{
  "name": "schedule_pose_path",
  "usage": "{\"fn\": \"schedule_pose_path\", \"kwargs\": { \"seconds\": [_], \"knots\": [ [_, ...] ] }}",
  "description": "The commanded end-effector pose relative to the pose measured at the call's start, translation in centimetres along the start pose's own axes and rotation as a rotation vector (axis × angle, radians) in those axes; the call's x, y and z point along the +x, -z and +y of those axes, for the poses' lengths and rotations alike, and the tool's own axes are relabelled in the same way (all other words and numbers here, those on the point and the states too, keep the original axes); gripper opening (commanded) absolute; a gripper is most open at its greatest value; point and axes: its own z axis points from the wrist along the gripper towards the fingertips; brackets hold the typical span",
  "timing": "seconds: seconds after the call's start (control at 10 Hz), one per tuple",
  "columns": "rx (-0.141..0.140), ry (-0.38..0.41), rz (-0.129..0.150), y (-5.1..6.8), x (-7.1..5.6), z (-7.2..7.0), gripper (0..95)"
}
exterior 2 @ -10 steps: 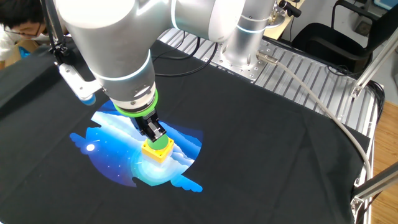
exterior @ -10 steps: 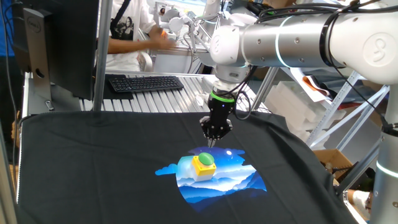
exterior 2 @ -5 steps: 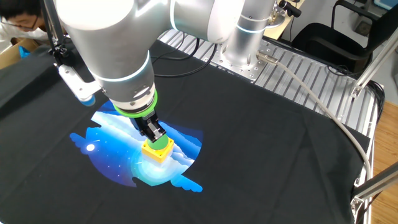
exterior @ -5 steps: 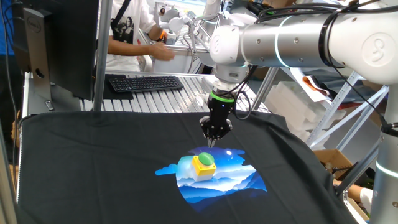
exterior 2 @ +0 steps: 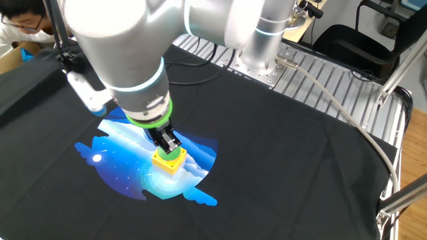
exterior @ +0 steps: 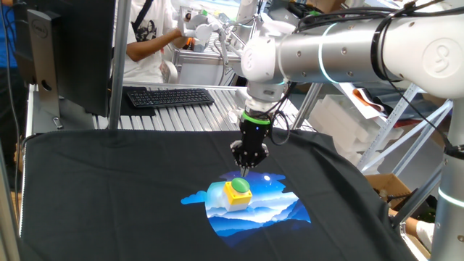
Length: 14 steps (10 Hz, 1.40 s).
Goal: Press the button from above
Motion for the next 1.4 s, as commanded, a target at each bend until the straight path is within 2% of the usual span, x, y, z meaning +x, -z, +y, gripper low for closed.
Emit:
{"fn": "schedule_pose_path", "kwargs": {
  "seconds": [0.1,0.5,0.8,1.1,1.3,1.4],
  "knots": [
    [0.004,0.004,0.003,-0.7,0.0,-0.2,0.0],
    [0.001,-0.006,0.004,-1.4,0.1,0.0,0.0],
    [-0.005,-0.015,-0.009,-2.4,-0.1,0.2,0.0],
    [-0.013,-0.015,-0.018,-2.9,-0.3,0.3,0.0],
    [0.009,-0.004,-0.019,-3.5,-0.5,0.3,0.0],
    [0.0,-0.005,-0.015,-3.3,-0.5,0.3,0.0]
  ]
}}
